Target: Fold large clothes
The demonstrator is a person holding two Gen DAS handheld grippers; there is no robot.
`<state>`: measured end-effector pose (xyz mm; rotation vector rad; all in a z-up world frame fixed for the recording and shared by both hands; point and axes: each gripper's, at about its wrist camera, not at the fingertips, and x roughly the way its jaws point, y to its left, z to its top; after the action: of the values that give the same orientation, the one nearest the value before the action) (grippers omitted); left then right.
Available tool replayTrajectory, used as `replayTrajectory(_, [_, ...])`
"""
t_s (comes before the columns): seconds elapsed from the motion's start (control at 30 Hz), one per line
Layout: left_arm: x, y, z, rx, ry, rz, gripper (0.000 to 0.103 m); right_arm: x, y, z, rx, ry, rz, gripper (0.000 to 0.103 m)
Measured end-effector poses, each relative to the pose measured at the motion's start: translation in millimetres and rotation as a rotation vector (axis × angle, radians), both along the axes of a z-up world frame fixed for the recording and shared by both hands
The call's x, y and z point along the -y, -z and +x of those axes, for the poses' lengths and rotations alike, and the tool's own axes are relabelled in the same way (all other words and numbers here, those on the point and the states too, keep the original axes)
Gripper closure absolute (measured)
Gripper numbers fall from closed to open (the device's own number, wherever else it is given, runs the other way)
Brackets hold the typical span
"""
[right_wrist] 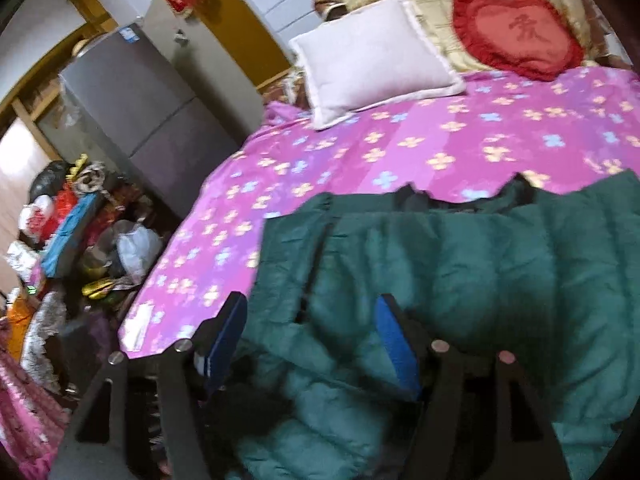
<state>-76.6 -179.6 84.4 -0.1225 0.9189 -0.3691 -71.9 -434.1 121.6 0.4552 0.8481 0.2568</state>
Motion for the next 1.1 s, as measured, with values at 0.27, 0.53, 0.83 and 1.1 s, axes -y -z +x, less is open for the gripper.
replayTrajectory(0.27, [14, -5, -2, 0.003, 0.012, 0.002, 0.056, 26, -3, -22, -0.008, 0.067, -0.058, 0.031])
replayTrajectory(0.53, [33, -12, 1, 0.008, 0.035, -0.025, 0.056, 60, -24, -51, 0.031, 0.145, -0.167, 0.031])
replayTrajectory(0.83, [55, -21, 21, 0.002, 0.021, -0.088, 0.056, 106, -27, -78, 0.051, 0.236, -0.108, 0.030])
replayTrajectory(1.1, [81, -1, 46, -0.105, 0.034, -0.136, 0.089, 126, -36, -97, 0.076, 0.281, -0.148, 0.028])
